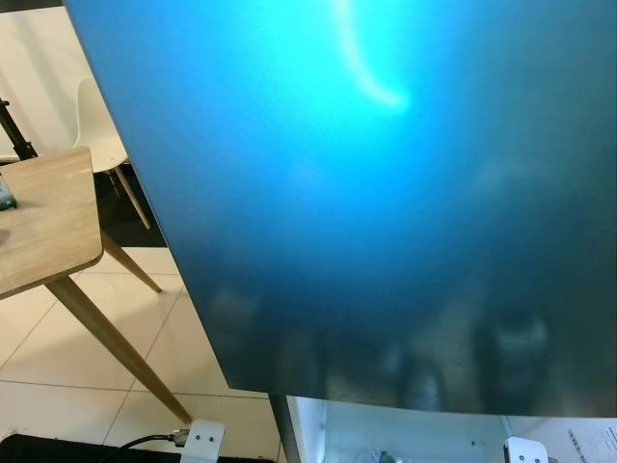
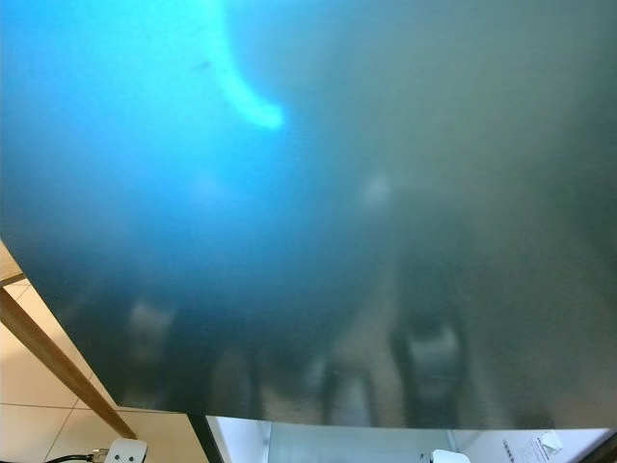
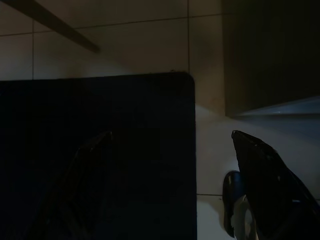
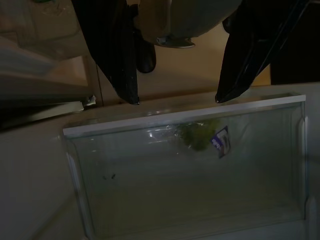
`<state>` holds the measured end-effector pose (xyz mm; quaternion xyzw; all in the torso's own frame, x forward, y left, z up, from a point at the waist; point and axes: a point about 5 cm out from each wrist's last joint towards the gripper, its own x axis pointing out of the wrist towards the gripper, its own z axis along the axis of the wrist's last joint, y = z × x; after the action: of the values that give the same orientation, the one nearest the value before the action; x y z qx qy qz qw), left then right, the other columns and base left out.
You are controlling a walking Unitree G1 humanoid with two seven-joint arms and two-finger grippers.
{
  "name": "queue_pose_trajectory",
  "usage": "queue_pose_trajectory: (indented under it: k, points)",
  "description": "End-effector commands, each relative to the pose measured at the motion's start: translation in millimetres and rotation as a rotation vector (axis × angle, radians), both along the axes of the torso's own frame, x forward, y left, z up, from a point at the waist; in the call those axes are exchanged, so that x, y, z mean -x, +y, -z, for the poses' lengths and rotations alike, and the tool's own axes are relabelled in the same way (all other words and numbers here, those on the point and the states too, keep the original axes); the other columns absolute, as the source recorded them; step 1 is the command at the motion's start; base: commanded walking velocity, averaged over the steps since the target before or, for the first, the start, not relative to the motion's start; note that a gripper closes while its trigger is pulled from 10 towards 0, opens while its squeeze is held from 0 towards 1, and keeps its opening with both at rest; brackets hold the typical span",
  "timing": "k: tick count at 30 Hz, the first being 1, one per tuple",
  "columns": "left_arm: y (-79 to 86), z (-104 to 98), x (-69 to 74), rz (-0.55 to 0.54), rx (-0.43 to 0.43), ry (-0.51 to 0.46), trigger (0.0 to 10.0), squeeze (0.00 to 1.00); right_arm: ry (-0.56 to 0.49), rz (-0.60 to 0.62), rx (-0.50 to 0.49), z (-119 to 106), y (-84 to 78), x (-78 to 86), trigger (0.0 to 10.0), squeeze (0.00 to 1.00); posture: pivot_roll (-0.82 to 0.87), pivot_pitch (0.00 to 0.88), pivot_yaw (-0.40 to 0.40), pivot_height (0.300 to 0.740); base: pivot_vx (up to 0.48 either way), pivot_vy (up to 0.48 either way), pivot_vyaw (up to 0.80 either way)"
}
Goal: Restocking fridge
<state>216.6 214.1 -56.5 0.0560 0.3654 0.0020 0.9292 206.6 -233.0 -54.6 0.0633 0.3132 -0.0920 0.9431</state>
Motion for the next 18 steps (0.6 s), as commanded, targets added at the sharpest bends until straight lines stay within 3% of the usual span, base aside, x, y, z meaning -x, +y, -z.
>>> queue_pose_trajectory:
  k: [1, 18]
  points:
    - [3.3, 4.1, 7.6, 0.004, -0.011, 0.026, 10.0, 0.00, 0.019, 0.021, -0.022, 5.3, -0.2, 8.9, 10.0, 0.00, -0.08, 0.117, 0.059, 0.686, 0.000, 0.000, 0.00]
    - [2.9, 0.3, 1.6, -0.006, -0.011, 0.002, 10.0, 0.00, 0.012, 0.014, -0.049, 4.2, 0.2, 6.7, 10.0, 0.00, -0.08, 0.114, 0.057, 0.706, 0.000, 0.000, 0.00]
